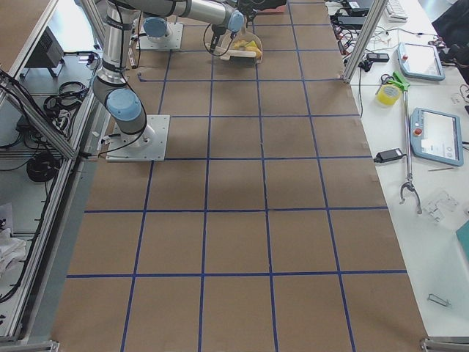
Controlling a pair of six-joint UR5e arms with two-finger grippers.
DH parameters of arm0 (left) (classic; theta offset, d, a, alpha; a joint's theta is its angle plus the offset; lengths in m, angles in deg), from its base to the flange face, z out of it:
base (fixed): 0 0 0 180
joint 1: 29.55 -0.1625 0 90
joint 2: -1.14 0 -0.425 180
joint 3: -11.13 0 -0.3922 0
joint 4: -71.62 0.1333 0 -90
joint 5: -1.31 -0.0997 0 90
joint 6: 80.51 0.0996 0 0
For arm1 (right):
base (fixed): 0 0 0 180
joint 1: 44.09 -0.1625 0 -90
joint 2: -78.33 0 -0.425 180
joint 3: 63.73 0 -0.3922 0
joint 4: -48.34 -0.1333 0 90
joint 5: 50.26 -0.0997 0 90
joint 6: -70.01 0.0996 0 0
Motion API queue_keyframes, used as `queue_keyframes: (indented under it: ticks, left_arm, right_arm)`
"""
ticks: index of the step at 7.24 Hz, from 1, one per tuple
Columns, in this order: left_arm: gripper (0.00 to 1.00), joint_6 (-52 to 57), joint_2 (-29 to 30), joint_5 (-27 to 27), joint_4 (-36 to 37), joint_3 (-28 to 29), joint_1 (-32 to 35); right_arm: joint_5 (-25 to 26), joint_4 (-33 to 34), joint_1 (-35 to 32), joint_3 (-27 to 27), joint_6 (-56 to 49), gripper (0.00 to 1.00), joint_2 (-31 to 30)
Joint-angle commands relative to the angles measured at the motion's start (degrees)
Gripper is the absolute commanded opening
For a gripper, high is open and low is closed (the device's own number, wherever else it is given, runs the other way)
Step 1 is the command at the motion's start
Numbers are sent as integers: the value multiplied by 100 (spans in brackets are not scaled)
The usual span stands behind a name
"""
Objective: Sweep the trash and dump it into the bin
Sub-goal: 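Sweep the yellow potato toy with the brush into the dustpan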
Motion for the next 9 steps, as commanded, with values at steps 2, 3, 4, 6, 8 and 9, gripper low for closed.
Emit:
queue_keyframes:
  ticks: [2, 3, 4, 6, 8, 9]
  left_arm:
    - [0, 17, -13, 0, 0, 18, -9]
    - [0, 26, -13, 9, -9, 27, -9]
    - [0, 26, -22, 44, -9, 36, -9]
    - [0, 43, -83, 131, -17, 53, -18]
    - [0, 35, -197, 763, -122, 176, -314]
    - [0, 52, -285, 773, -166, 281, -412]
  right_arm:
    - [668, -704, 46, 132, -331, 0, -134]
    - [734, -1004, 151, 88, -421, 0, -335]
    - [743, -1224, 300, 88, -665, 0, -477]
    - [1049, -1717, 930, 44, -1340, 0, -784]
    - [1156, -1903, 1860, -323, -2455, 0, -1293]
    - [1156, -1903, 2414, -552, -2956, 0, -1556]
